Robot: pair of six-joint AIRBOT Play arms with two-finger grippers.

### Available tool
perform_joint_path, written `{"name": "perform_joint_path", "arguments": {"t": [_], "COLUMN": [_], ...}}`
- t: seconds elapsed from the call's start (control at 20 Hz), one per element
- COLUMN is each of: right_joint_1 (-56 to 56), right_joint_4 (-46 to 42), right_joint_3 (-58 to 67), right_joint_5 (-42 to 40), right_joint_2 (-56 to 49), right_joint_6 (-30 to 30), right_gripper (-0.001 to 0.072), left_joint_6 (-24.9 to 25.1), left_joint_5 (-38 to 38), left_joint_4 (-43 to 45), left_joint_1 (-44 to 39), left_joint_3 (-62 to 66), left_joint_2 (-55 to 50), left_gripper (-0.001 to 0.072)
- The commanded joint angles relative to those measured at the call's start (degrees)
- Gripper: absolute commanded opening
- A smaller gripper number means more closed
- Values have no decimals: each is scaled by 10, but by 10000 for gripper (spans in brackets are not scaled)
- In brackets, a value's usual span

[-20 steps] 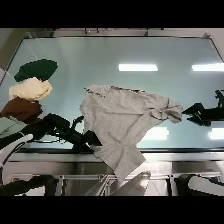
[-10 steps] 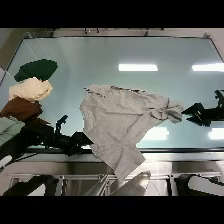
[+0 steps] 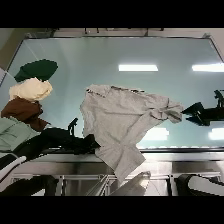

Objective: Fold the shirts.

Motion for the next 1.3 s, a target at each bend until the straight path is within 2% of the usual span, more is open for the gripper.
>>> {"name": "perform_joint_path", "arguments": {"t": [0.0,0.1,0.35,0.5,0.55,0.65,0.7,0.8,0.9,1.0,1.05,1.15,1.25], "right_joint_1": [0,0,25,69,86,106,109,105,89,55,28,-35,-98], "right_joint_4": [-2,-3,-3,23,37,71,85,103,144,280,371,513,549], "right_joint_3": [0,-5,-35,-35,-34,-32,-28,-14,10,34,49,88,141], "right_joint_5": [26,30,-29,-50,-61,-62,-52,-9,70,154,165,117,32], "right_joint_2": [0,-2,-26,-60,-68,-70,-65,-35,29,131,195,318,412], "right_joint_6": [0,8,8,6,2,-29,-36,-53,-61,-97,-113,-156,-164], "right_gripper": [533,533,532,501,372,40,13,12,12,12,13,13,13], "left_joint_6": [-12,-11,-1,-1,-1,0,0,8,35,51,50,50,50], "left_joint_5": [-41,-24,5,14,16,17,17,37,115,219,264,309,347], "left_joint_4": [5,18,23,23,22,22,22,19,-5,-30,-30,-29,-25], "left_joint_1": [-59,-59,-18,15,26,51,68,115,182,258,299,382,473], "left_joint_3": [61,84,83,59,48,31,26,35,82,174,242,397,561], "left_joint_2": [-54,-57,-26,-4,6,30,47,97,167,246,285,339,355], "left_gripper": [21,21,21,21,21,21,21,21,21,21,21,22,22]}}
